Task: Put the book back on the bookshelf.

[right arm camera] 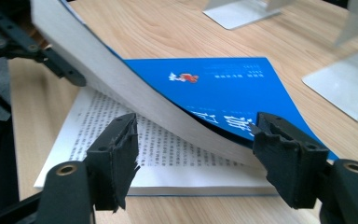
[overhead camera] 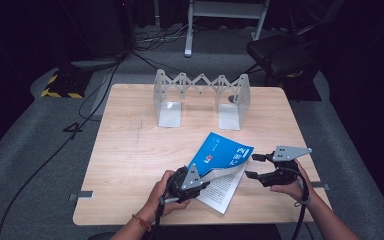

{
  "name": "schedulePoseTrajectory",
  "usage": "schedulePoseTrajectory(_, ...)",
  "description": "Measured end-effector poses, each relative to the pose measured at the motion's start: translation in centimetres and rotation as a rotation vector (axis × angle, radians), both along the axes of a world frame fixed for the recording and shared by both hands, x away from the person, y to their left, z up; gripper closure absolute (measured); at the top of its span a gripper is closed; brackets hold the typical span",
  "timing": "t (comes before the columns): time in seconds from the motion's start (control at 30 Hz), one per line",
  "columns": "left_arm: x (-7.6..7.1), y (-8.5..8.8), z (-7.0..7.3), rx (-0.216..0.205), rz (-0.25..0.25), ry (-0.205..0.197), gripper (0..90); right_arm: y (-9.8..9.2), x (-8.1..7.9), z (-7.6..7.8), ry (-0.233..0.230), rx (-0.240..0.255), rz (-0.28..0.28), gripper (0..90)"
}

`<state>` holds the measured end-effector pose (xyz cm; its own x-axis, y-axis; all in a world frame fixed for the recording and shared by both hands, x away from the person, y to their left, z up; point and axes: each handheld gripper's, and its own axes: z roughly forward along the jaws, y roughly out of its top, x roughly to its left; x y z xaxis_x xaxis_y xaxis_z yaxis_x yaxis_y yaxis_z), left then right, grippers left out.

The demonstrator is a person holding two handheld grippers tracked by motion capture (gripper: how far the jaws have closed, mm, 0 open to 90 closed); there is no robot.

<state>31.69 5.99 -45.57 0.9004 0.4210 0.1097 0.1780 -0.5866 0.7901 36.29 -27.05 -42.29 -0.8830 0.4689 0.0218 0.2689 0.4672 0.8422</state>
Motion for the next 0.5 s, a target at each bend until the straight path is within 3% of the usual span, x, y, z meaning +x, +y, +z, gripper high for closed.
schedulePoseTrajectory(0.13,0.4,0.8,0.0,0.002,-0.015,0.015,73.9,1.2,-0.2,0.1,-0.024,-0.010,0.063,31.7)
schedulePoseTrajectory(0.17,0.5,1.0,0.0,0.005,-0.015,0.016,73.9,2.2,-0.2,0.1,-0.035,-0.020,0.104,31.6)
schedulePoseTrajectory(0.3,0.5,1.7,0.1,0.015,-0.003,0.011,72.8,3.9,0.4,-0.6,-0.032,-0.045,0.168,31.5)
schedulePoseTrajectory(0.4,0.6,2.3,0.0,0.018,0.006,0.012,72.0,4.8,1.1,-1.5,-0.026,-0.070,0.203,31.5)
schedulePoseTrajectory(0.5,0.7,2.7,0.1,0.024,0.006,0.014,71.6,5.4,1.8,-2.5,-0.047,-0.125,0.198,31.5)
